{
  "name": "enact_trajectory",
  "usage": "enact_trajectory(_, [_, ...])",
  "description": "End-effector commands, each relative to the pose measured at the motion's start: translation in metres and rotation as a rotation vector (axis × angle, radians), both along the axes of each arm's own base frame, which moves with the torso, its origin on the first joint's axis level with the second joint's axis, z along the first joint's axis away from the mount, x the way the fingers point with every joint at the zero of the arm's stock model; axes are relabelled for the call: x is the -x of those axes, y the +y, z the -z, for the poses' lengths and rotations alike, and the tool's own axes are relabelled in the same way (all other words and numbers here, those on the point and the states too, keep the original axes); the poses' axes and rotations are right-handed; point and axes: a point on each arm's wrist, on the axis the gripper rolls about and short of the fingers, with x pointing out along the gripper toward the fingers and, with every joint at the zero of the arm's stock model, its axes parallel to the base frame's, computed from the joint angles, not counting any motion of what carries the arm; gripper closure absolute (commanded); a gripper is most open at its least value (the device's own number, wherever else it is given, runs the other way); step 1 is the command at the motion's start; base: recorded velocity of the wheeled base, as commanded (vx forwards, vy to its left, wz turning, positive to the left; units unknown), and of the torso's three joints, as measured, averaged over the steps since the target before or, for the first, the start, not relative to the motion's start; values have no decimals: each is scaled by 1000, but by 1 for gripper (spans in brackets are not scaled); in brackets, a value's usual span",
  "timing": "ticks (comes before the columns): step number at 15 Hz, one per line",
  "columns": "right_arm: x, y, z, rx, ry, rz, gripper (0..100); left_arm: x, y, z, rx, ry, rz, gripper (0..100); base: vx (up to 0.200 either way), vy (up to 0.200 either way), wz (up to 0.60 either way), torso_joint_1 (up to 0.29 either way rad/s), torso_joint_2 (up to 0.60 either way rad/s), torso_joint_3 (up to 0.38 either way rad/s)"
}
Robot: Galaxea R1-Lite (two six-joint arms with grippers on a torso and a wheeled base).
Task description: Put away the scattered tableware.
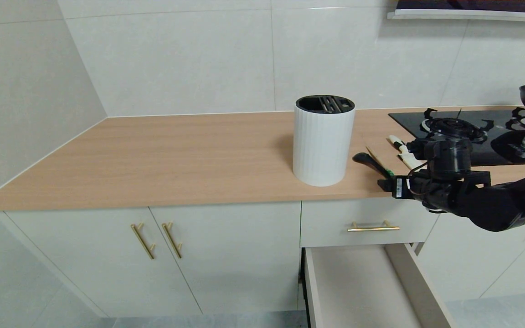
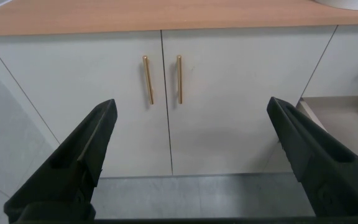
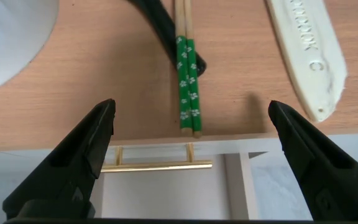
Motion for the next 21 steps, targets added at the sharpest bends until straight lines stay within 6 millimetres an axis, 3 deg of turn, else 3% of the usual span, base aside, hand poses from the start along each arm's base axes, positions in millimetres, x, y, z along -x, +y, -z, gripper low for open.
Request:
enact_trajectory(1, [-1, 0, 1, 1, 3, 1, 0, 0, 0, 0, 0, 0, -1, 0, 0, 0, 0, 0, 0, 0])
enact_trajectory(3, [-1, 0, 1, 1, 3, 1, 0, 0, 0, 0, 0, 0, -1, 0, 0, 0, 0, 0, 0, 0])
enact_trajectory(4, [0, 0, 1, -1, 1, 1, 100, 0, 0, 0, 0, 0, -1, 0, 0, 0, 0, 0, 0, 0])
enact_trajectory(15, [2, 0, -2, -2, -3, 0, 100, 0, 0, 0, 0, 0, -1, 0, 0, 0, 0, 0, 0, 0])
enact_trajectory(19, [17, -4, -27, -19, -60, -4, 100, 0, 0, 0, 0, 0, -1, 0, 0, 0, 0, 0, 0, 0])
enact_trajectory(21, [37, -5, -48, -31, -109, -13, 100, 0, 0, 0, 0, 0, -1, 0, 0, 0, 0, 0, 0, 0])
